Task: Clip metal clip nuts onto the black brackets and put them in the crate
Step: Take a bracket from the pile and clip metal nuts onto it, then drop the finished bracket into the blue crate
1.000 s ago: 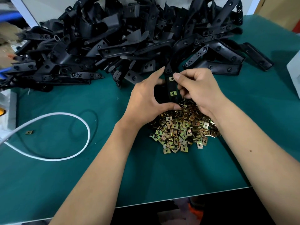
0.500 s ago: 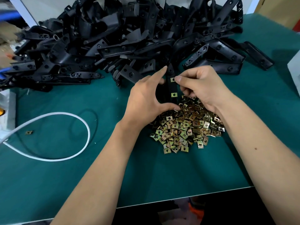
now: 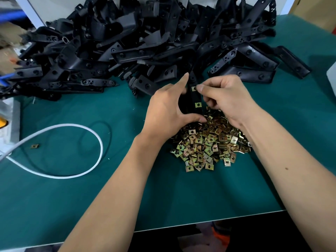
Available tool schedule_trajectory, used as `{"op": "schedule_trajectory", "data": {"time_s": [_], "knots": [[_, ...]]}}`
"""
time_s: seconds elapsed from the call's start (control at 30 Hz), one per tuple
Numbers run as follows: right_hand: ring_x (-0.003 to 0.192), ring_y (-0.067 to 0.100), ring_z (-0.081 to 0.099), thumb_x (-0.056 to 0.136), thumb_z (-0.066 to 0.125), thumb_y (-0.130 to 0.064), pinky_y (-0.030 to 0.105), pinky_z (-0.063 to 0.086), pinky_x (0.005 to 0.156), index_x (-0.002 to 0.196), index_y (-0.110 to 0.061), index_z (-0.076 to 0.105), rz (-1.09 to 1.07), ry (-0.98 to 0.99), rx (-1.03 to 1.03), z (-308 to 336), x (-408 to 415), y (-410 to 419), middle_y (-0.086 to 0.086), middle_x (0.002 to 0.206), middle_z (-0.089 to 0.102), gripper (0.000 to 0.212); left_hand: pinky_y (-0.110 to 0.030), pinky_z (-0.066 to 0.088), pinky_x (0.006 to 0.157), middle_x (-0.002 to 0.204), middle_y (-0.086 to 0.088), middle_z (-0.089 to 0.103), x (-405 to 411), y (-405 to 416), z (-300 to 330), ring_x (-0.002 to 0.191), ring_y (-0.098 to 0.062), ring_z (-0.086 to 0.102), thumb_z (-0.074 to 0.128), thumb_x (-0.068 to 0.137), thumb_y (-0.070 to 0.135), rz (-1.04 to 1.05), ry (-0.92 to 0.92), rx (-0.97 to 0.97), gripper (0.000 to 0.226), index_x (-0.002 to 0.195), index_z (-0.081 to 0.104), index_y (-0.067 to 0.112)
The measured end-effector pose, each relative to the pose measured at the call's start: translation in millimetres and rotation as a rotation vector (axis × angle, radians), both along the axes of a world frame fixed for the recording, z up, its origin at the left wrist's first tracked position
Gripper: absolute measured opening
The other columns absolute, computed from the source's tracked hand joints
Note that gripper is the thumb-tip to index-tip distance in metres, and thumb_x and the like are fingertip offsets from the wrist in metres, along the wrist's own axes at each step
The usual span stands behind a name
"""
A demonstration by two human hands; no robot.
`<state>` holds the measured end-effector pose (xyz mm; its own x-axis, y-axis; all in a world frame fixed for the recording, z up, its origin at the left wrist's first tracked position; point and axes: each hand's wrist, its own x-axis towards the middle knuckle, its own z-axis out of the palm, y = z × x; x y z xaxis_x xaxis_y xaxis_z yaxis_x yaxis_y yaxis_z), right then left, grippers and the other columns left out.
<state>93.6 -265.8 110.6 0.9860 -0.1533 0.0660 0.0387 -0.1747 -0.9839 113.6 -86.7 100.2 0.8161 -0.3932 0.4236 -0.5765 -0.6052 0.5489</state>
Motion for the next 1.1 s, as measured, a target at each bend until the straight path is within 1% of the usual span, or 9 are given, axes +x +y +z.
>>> {"op": "schedule_trajectory", "data": {"time_s": [0.17, 0.33, 0.47, 0.57, 0.63, 0.7, 0.87, 1.0, 1.1], "knots": [[0.058, 0.008, 0.054, 0.099, 0.069, -0.033, 0.017, 0.043, 0.051, 0.084, -0.012, 0.077, -0.011, 0.028, -0.065, -6, 2, 2, -0.003, 0.066, 0.063, 0.027, -0.03, 0.047, 0.099, 0.117, 0.001, 0.07, 3, -2, -1, 0.114, -0.017, 0.064, 0.091, 0.057, 0.062, 0.186, -0.016, -0.073, 0.119, 0.154, 0.043, 0.012], [0.058, 0.005, 0.056, 0.096, 0.072, -0.02, 0.017, 0.045, 0.056, 0.083, -0.018, 0.08, 0.047, -0.072, -0.207, -6, 0, 3, -0.008, 0.062, 0.065, 0.015, -0.033, 0.049, 0.098, 0.118, -0.001, 0.07, 3, -2, 0, 0.114, -0.019, 0.063, 0.09, 0.059, 0.062, 0.26, -0.026, -0.073, 0.118, 0.154, 0.042, 0.011], [0.056, -0.002, 0.056, 0.099, 0.065, -0.019, 0.014, 0.039, 0.06, 0.077, -0.019, 0.078, 0.06, -0.2, -0.424, -3, -3, 10, -0.02, 0.057, 0.062, 0.026, -0.034, 0.047, 0.097, 0.115, -0.003, 0.071, -1, -3, 2, 0.112, -0.022, 0.063, 0.089, 0.058, 0.064, 0.311, -0.054, -0.042, 0.119, 0.152, 0.044, 0.007], [0.053, 0.0, 0.053, 0.101, 0.063, -0.022, 0.017, 0.038, 0.056, 0.065, -0.032, 0.069, 0.07, -0.222, -0.451, -1, -4, 11, -0.019, 0.053, 0.06, 0.037, -0.041, 0.048, 0.097, 0.113, -0.007, 0.071, -6, -3, 4, 0.11, -0.028, 0.063, 0.089, 0.06, 0.06, 0.33, -0.08, -0.002, 0.116, 0.15, 0.046, 0.003], [0.053, 0.003, 0.055, 0.1, 0.066, -0.027, 0.022, 0.04, 0.055, 0.069, -0.027, 0.074, 0.056, -0.238, -0.464, 0, -5, 12, -0.014, 0.056, 0.064, 0.032, -0.044, 0.048, 0.097, 0.113, -0.009, 0.071, -9, -4, 6, 0.11, -0.031, 0.063, 0.09, 0.062, 0.056, 0.33, -0.09, 0.019, 0.113, 0.15, 0.046, 0.001], [0.058, 0.009, 0.06, 0.097, 0.07, -0.035, 0.029, 0.045, 0.056, 0.075, -0.019, 0.077, -0.004, -0.245, -0.491, 2, -7, 12, -0.005, 0.062, 0.068, 0.027, -0.044, 0.048, 0.096, 0.113, -0.01, 0.071, -11, -7, 10, 0.11, -0.032, 0.063, 0.091, 0.064, 0.051, 0.314, -0.119, 0.058, 0.109, 0.149, 0.046, 0.0], [0.086, 0.007, 0.07, 0.088, 0.081, -0.035, 0.032, 0.057, 0.081, 0.102, -0.015, 0.077, -0.182, -0.274, -0.481, 17, -19, -3, -0.005, 0.092, 0.075, 0.025, -0.043, 0.044, 0.099, 0.115, -0.013, 0.071, -22, -35, 27, 0.11, -0.033, 0.063, 0.092, 0.068, 0.044, 0.235, -0.217, 0.201, 0.104, 0.148, 0.045, -0.003], [0.078, 0.003, 0.069, 0.083, 0.083, -0.026, 0.028, 0.057, 0.075, 0.097, -0.016, 0.078, -0.335, -0.308, -0.499, 24, -46, -32, -0.007, 0.087, 0.075, 0.018, -0.041, 0.042, 0.099, 0.111, -0.012, 0.07, -37, -81, 37, 0.11, -0.033, 0.061, 0.081, 0.077, 0.02, 0.194, -0.29, 0.311, 0.085, 0.149, 0.042, -0.001], [0.071, 0.01, 0.066, 0.083, 0.077, -0.017, 0.034, 0.056, 0.072, 0.1, -0.017, 0.078, -0.497, -0.248, -0.474, 27, -81, -75, -0.002, 0.081, 0.073, 0.017, -0.038, 0.041, 0.1, 0.112, -0.009, 0.07, -59, -136, 47, 0.114, -0.03, 0.06, 0.074, 0.083, 0.018, 0.09, -0.381, 0.384, 0.077, 0.15, 0.04, 0.003]]}}
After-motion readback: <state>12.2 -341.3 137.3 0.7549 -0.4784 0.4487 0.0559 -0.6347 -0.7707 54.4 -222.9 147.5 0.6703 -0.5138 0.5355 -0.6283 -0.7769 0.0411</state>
